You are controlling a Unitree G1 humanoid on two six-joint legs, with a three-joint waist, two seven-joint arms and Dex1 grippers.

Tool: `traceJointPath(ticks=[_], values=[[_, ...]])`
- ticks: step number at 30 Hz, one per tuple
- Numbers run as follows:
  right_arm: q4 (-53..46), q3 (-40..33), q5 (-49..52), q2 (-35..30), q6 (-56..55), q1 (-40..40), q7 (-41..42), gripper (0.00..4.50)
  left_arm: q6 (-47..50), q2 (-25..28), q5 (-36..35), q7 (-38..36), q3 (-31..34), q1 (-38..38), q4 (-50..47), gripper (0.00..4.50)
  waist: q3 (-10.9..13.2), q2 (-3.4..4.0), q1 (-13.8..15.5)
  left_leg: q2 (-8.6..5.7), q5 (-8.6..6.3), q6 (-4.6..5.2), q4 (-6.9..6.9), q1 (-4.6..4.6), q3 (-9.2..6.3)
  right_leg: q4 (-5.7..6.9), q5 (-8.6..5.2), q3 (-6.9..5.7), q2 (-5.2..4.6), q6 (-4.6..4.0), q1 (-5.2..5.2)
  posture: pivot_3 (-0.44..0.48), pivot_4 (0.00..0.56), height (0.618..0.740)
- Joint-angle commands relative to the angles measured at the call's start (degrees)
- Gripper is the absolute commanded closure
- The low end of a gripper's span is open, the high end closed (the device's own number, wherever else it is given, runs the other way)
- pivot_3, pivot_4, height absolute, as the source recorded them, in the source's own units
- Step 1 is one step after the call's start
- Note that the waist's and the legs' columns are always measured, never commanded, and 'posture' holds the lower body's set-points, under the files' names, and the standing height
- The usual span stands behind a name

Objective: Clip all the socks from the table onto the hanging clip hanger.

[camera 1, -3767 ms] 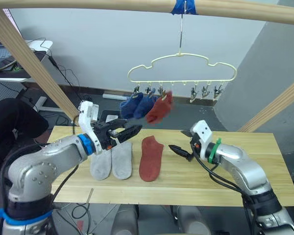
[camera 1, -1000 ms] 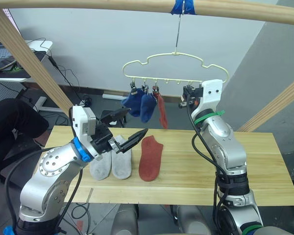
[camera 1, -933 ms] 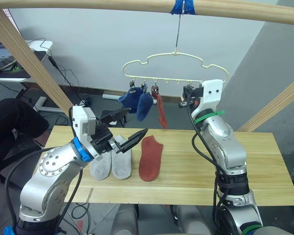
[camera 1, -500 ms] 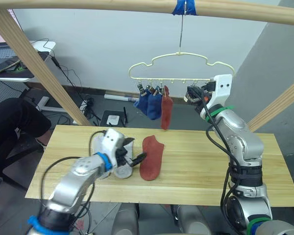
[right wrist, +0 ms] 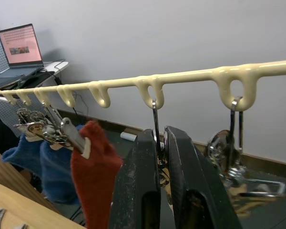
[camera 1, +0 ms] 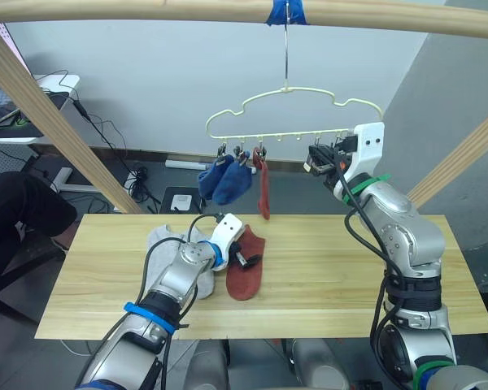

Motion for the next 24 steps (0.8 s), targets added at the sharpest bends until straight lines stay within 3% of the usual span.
traceJointPath(ticks=[1, 14, 21, 24], values=[[-3.27, -1.33, 0.81, -0.61, 0.47, 0.24, -0.82, 4.50, -0.64, -0.30, 3.02, -0.53, -1.83, 0.45, 2.22, 0.86, 0.00, 0.00, -0.09, 0.00, 0.00, 0.00, 0.00, 0.00, 0.00, 0.00, -0.04, 0.01, 0.00, 0.07, 0.00, -0.179, 0.251, 0.740], [-2.05, -1.00, 1.47, -0.68, 0.49, 0.11, -0.30, 4.50, -3.57, 1.10, 1.96, -4.18, 0.78, 6.37, -7.28, 2.64, 0.00, 0.00, -0.18, 0.01, 0.00, 0.01, -0.02, 0.02, 0.00, 0.00, -0.10, 0.02, 0.00, 0.16, 0.00, -0.147, 0.240, 0.740], [-1.56, -0.75, 2.60, -0.90, 1.21, -0.02, 0.71, 4.50, -5.19, 0.65, -1.40, -5.91, 3.67, 10.01, -13.80, 4.39, 0.00, 0.01, 0.03, 0.01, 0.01, 0.01, -0.03, -0.02, -0.01, -0.01, -0.02, 0.00, -0.02, 0.03, -0.03, -0.129, 0.229, 0.740], [-0.60, -1.09, 2.89, -0.86, 1.43, -0.53, 0.85, 4.50, -6.91, 0.07, -4.21, -7.61, 5.19, 10.68, -15.91, 4.48, 0.00, 0.01, -0.04, 0.00, 0.01, 0.01, -0.02, -0.01, 0.00, -0.01, -0.10, 0.01, -0.01, 0.17, -0.03, -0.126, 0.232, 0.740]])
